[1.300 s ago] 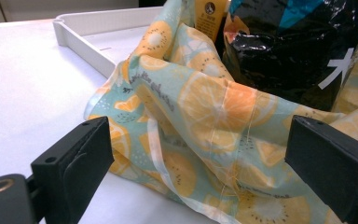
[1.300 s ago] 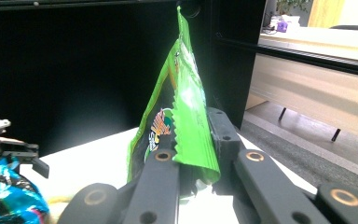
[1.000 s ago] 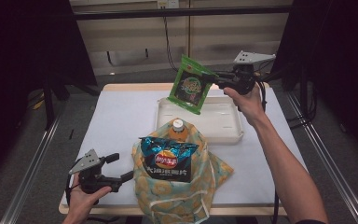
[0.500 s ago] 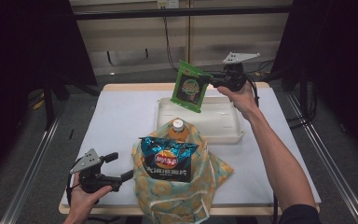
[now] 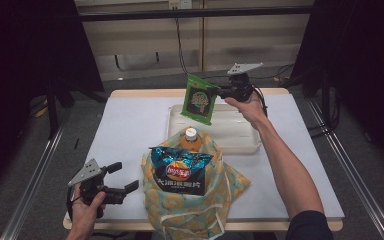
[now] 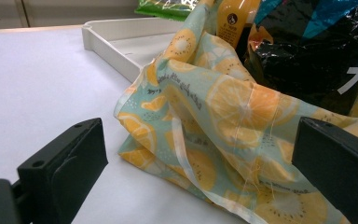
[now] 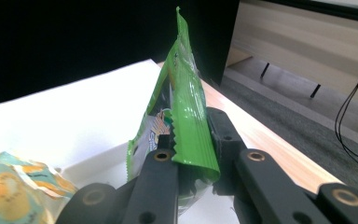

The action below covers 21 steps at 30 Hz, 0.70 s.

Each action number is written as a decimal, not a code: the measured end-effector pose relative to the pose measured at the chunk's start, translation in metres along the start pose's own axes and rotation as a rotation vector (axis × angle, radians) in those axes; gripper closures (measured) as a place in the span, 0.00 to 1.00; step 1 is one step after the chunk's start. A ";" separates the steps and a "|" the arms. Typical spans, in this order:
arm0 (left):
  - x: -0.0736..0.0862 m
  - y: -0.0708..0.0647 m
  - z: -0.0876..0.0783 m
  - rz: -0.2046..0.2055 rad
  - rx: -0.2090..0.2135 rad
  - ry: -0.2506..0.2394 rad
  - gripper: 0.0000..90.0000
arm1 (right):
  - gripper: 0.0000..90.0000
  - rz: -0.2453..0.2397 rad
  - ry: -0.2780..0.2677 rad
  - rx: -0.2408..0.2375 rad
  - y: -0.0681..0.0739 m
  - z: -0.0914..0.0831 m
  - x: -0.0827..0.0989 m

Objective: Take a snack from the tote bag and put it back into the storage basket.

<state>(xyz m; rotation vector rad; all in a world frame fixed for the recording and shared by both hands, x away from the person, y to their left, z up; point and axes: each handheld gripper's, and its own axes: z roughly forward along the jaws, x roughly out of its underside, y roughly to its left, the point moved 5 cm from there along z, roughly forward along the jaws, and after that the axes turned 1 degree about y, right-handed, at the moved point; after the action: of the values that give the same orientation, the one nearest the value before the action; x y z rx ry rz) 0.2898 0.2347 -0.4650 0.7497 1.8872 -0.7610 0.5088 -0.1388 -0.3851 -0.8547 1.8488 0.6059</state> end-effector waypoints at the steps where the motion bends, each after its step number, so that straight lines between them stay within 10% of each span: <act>1: 0.001 0.000 0.000 -0.001 -0.005 0.007 0.03 | 0.91 0.003 0.001 0.001 0.000 0.001 0.001; 21: 0.002 0.001 -0.001 0.014 -0.002 0.019 0.04 | 0.90 0.015 0.072 0.018 -0.012 0.051 0.028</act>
<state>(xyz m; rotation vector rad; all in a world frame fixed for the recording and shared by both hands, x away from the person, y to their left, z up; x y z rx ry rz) 0.2896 0.2366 -0.4664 0.7702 1.8974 -0.7459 0.5393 -0.1181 -0.4320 -0.8612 1.9249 0.5736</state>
